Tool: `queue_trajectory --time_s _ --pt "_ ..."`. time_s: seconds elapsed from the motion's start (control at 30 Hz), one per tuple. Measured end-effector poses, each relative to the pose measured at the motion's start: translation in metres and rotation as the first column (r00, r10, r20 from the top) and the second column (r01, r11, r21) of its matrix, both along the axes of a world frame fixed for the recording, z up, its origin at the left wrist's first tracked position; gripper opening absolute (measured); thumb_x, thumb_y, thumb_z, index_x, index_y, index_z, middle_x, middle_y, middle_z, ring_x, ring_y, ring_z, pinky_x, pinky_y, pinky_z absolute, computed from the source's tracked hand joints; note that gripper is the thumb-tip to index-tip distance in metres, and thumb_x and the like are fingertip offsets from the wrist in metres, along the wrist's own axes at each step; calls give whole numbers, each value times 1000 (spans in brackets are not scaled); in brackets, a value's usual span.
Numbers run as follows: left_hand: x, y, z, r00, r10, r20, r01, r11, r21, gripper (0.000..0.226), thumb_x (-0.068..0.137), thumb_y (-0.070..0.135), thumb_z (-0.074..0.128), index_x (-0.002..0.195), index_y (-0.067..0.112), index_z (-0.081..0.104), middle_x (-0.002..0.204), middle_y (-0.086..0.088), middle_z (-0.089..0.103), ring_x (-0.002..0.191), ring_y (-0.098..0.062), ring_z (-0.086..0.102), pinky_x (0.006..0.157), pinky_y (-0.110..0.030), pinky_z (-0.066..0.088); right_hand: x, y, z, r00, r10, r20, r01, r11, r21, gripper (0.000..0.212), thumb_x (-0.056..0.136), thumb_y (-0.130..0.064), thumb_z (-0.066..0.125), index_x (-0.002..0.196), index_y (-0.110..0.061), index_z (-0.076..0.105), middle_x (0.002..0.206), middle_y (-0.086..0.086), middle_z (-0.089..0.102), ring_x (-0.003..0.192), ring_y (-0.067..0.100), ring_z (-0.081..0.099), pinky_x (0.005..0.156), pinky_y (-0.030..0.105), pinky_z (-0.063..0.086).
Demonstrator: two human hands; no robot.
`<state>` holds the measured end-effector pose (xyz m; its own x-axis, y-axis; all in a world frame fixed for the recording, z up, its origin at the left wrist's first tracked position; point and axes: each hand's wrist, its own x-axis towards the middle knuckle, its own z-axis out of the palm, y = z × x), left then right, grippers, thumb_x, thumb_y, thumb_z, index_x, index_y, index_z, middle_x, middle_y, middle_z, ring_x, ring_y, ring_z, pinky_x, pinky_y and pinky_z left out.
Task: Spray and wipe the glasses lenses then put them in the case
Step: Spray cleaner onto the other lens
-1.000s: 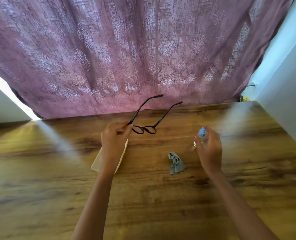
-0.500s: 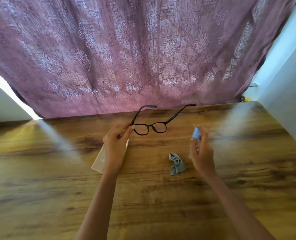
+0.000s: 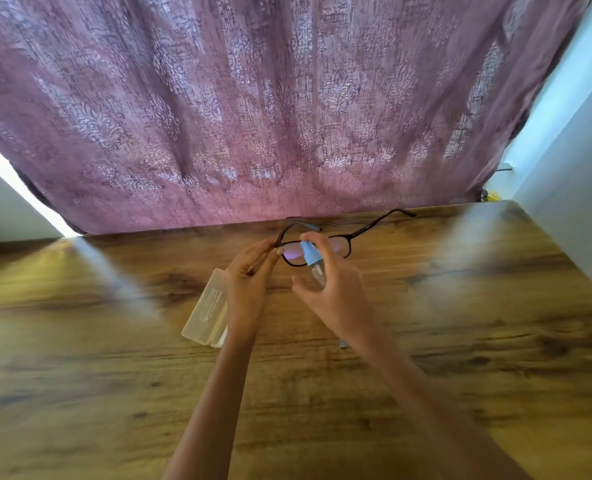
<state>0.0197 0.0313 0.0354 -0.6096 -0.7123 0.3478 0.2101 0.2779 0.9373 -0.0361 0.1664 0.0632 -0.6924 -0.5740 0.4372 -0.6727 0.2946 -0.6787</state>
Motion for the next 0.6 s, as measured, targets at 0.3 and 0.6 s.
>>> queue_trajectory --time_s 0.3,0.6 --pt "1 -1 1 1000 6 -24 -7 999 -48 22 82 11 71 103 17 71 96 12 72 91 0 66 78 -9 46 -4 -3 2 999 14 -37 -11 997 79 60 76 -17 77 124 -31 45 54 -15 42 41 0 42 50 7 35" --pt "-2 -3 1 999 10 -33 -12 998 -61 22 83 11 71 104 10 72 99 8 73 93 -3 67 79 -10 47 -3 -2 12 999 28 32 -28 1000 14 59 75 -17 74 128 -25 48 51 -14 31 43 5 41 54 8 27"
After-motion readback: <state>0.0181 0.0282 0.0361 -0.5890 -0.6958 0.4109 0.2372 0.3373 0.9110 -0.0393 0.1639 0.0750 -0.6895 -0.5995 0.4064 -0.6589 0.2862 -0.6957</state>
